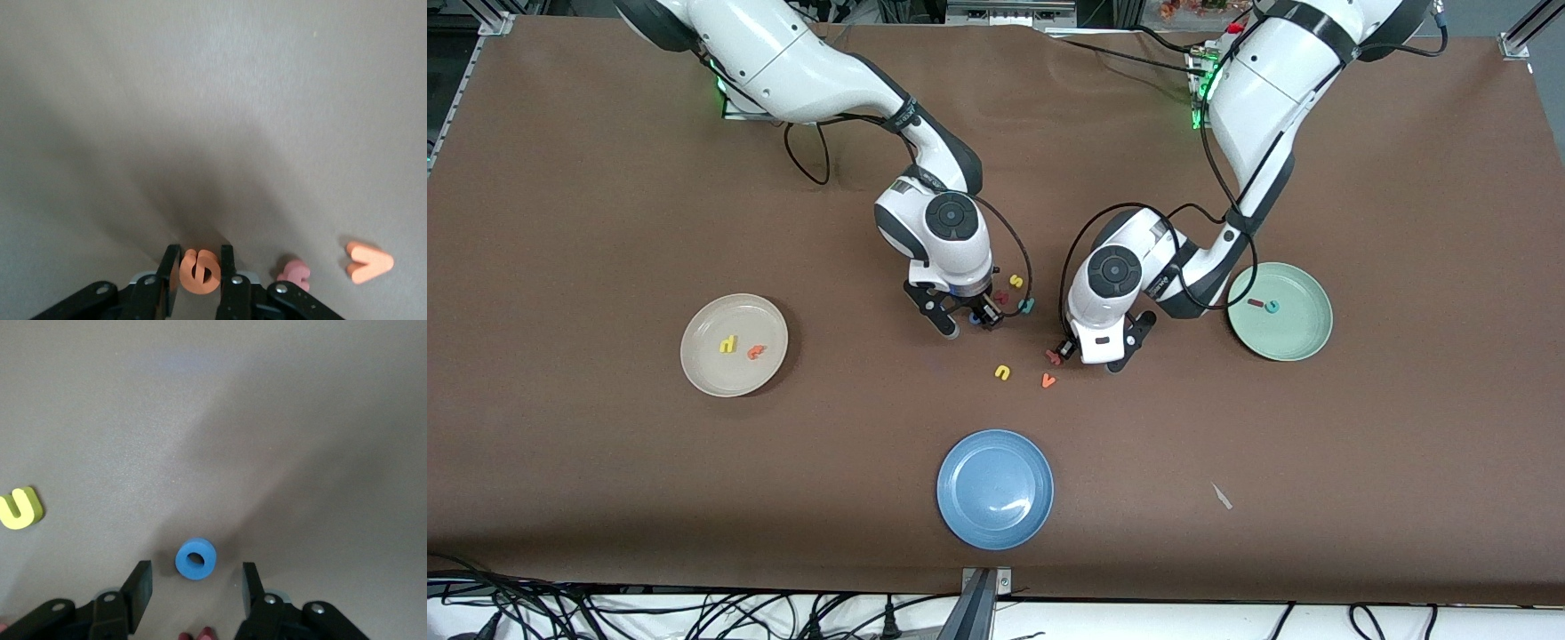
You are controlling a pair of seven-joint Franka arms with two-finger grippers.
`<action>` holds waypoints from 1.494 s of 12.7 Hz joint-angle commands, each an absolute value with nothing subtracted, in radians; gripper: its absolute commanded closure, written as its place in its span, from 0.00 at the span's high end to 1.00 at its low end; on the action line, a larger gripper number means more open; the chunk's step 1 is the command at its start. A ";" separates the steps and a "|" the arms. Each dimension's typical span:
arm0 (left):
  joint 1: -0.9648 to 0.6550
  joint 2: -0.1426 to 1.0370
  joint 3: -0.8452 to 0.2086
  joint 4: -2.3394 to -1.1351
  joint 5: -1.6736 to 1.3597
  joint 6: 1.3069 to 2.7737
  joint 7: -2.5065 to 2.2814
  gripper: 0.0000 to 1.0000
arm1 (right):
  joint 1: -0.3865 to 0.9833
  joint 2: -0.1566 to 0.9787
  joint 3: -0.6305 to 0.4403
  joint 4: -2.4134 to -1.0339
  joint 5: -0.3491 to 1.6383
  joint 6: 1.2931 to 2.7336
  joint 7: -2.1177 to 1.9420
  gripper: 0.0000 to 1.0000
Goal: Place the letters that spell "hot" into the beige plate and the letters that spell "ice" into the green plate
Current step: 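Grasp blue o with the right gripper while the left gripper grasps orange g, then place o on cream plate with the right gripper while the left gripper places g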
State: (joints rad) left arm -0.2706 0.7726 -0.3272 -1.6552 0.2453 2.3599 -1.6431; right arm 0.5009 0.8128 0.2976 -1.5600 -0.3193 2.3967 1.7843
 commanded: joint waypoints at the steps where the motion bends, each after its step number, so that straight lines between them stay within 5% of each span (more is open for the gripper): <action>1: -0.207 0.735 -0.334 -1.646 0.269 2.288 -1.571 0.00 | 0.514 0.842 0.278 -1.526 -0.348 2.384 1.807 0.63; 4: -0.041 0.649 -0.437 -1.643 0.195 2.047 -1.305 0.00 | 0.514 0.853 0.276 -1.525 -0.354 2.388 1.807 0.60; 7: 0.136 0.588 -0.527 -1.643 0.184 1.835 -1.059 0.00 | 0.515 0.853 0.278 -1.523 -0.353 2.390 1.809 0.38; 10: 0.263 0.539 -0.534 -1.651 0.190 1.688 -0.766 0.00 | 0.520 0.853 0.278 -1.519 -0.353 2.390 1.810 0.32; 14: 0.449 0.535 -0.532 -1.692 0.292 1.640 -0.357 0.00 | 0.517 0.847 0.278 -1.519 -0.351 2.388 1.807 0.15; 19: 0.555 0.592 -0.529 -1.759 0.321 1.806 -0.206 0.00 | 0.389 0.732 0.328 -1.586 -0.347 2.352 1.717 0.14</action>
State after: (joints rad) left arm 0.5555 0.5801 -0.5159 -1.7106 0.2959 1.7246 -0.2251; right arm 0.4680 0.7961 0.2792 -1.5347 -0.3322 2.3881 1.7604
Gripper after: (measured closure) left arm 0.744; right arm 0.722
